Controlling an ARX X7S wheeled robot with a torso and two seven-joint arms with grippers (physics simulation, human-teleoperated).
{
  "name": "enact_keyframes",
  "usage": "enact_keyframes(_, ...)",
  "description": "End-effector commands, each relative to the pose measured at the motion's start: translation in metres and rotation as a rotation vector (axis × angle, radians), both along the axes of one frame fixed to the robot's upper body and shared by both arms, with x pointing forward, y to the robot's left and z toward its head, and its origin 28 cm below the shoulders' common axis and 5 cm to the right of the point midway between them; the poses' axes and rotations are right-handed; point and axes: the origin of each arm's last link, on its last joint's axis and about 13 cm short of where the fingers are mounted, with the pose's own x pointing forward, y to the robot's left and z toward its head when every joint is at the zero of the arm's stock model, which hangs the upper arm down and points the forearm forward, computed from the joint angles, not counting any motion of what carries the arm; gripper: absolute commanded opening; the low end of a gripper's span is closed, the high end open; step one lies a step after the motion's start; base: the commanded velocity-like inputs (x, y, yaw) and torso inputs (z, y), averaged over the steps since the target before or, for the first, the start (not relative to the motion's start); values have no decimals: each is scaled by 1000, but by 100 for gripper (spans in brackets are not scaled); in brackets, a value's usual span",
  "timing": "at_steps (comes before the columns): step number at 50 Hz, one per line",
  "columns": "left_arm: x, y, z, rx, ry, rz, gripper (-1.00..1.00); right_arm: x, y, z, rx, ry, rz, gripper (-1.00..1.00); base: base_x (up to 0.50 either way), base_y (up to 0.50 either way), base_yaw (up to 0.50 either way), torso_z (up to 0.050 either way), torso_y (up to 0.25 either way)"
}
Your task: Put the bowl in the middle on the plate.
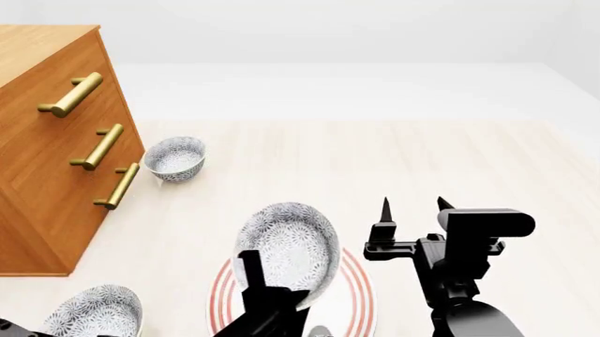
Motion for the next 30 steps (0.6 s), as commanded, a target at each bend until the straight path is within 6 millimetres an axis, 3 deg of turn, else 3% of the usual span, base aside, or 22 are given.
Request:
enact_keyframes(1, 9, -5, -3, 15, -34, 12, -100, -1, 0, 1, 2, -1, -1, 100, 0, 0, 0, 0, 0)
enact_keyframes(30, 21, -6, -22, 74, 22, 23, -100, -1, 0, 0, 4, -6, 0, 100, 0, 0, 0, 0, 0)
